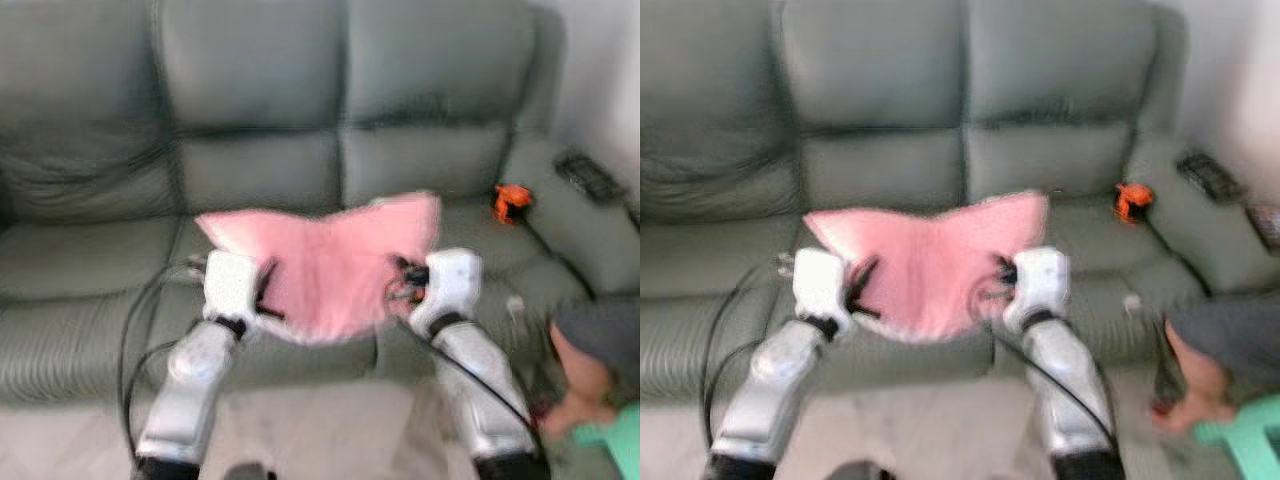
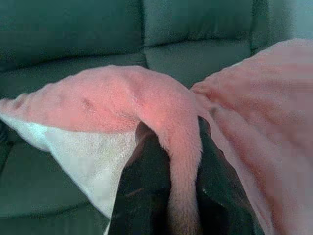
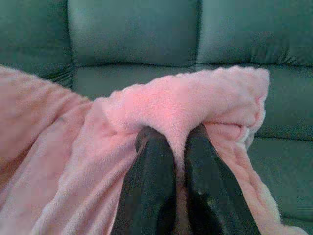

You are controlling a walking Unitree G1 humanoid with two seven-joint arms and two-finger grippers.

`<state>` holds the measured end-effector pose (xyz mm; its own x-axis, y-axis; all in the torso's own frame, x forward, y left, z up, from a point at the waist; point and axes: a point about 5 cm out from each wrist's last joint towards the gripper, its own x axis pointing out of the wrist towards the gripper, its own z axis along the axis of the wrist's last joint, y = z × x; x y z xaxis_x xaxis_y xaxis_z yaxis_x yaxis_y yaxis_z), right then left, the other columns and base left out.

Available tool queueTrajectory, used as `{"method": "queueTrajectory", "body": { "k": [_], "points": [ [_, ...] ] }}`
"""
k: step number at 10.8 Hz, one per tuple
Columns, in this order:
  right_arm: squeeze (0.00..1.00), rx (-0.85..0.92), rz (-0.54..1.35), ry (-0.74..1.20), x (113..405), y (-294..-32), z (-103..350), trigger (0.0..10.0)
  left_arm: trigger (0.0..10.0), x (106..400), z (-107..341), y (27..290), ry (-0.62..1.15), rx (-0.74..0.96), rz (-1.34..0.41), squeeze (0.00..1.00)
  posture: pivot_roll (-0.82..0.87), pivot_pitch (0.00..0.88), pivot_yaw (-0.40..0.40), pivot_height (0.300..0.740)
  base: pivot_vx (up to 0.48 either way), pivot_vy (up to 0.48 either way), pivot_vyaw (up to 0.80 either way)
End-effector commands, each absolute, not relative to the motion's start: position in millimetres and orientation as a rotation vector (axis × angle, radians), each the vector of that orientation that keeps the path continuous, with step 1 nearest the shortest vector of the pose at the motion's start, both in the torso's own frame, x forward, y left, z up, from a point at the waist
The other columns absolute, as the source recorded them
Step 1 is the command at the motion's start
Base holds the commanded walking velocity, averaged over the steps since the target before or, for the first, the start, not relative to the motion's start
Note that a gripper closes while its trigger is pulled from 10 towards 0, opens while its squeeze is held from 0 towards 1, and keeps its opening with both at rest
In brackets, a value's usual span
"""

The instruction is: Move the pillow to the sofa

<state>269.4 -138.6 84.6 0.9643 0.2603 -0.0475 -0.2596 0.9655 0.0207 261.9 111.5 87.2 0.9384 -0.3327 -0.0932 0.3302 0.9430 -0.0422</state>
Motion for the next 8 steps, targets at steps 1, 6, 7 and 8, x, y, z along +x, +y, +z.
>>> {"method": "queueTrajectory", "body": {
  "k": [1,6,7,8],
  "points": [
    [0.00,-0.004,0.247,0.011,270.7,-145.1,93.1,10.0,10.0,263.0,93.8,100.1,0.071,-0.030,-0.375,0.00,-0.02,0.000,0.005,0.740,0.435,0.000,0.77],
    [0.00,0.003,0.234,0.020,270.6,-146.5,91.7,10.0,10.0,263.2,91.7,100.2,0.088,-0.041,-0.354,0.00,-0.02,0.000,0.004,0.740,0.000,0.000,0.00],
    [0.00,0.004,0.233,0.021,270.1,-146.5,91.5,10.0,10.0,262.8,91.0,99.4,0.092,-0.042,-0.361,0.00,-0.03,0.000,0.005,0.740,0.000,0.371,0.00],
    [0.00,0.004,0.232,0.021,269.8,-146.5,91.4,10.0,10.0,262.9,90.3,99.4,0.098,-0.038,-0.361,0.00,-0.03,0.000,0.005,0.740,0.000,0.480,0.00]
  ]
}}
